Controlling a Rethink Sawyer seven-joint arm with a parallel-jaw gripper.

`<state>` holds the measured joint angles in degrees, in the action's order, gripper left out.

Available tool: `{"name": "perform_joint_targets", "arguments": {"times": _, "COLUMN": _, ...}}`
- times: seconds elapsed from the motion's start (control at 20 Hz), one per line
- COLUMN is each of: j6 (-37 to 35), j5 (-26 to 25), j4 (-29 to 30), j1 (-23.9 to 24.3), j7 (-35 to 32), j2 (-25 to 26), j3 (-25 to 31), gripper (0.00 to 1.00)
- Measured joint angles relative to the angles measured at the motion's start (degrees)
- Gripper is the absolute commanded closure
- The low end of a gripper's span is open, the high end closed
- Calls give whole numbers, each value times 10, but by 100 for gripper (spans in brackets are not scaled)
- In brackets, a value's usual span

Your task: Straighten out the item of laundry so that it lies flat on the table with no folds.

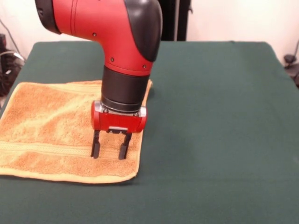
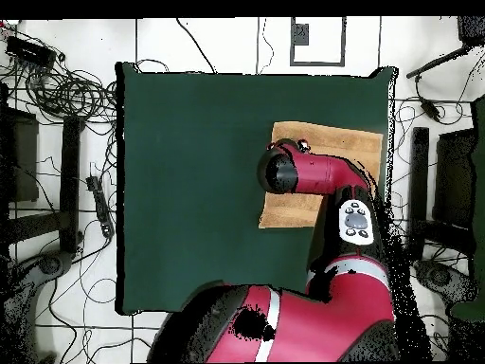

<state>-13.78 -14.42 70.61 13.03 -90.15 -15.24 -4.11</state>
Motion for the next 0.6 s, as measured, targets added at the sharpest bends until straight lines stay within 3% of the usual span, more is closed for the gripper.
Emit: {"name": "perform_joint_targets", "arguments": {"times": 0.6, "j6": 45, "j5": 3, "j4": -22, "j1": -16, "j7": 0, "j2": 19, "j3": -17, "gripper": 0}}
